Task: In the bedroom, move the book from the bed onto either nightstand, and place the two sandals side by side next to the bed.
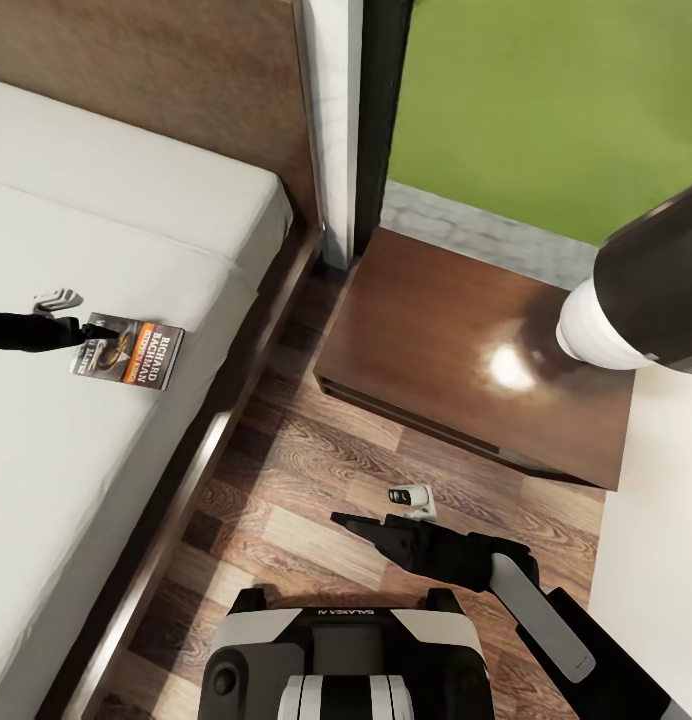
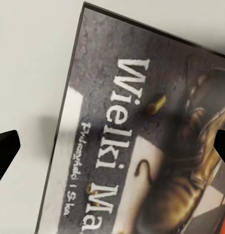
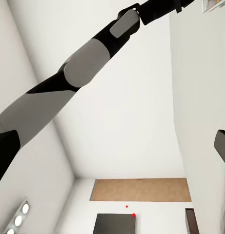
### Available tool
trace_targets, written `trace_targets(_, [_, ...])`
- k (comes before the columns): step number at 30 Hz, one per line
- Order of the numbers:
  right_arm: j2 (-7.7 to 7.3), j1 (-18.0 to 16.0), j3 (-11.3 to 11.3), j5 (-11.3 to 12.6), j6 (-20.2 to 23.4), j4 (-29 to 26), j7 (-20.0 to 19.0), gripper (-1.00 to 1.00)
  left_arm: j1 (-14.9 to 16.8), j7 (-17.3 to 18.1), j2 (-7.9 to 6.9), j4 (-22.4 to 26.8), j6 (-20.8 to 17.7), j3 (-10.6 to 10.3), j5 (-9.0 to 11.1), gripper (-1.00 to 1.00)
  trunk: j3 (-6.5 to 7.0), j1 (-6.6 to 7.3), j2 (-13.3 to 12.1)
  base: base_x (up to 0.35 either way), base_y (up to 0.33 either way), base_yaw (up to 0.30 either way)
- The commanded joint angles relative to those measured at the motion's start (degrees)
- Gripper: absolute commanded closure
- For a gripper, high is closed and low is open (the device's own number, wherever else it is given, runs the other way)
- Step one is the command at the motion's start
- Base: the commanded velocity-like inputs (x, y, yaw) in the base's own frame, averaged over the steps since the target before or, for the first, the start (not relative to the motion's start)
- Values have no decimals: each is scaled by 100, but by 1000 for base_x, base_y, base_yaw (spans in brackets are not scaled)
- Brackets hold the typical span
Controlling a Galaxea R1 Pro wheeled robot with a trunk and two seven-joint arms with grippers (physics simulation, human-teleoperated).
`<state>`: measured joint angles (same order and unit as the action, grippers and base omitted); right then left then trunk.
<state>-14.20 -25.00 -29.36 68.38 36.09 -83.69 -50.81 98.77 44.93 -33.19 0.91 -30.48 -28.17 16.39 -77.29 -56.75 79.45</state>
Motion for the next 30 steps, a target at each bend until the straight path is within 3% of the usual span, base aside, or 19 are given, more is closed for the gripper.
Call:
trace_targets(1, [-4,-5,-9,53,38,1,10,-100,2,13,-5,6,-33,-48,57,-100,-2,0,2,0,0,0])
trace_targets(30, [-4,-5,-8,53,38,-2,10,-100,2,-26,-10,5,-63,-48,57,-100,-2,0,2,0,-34,0])
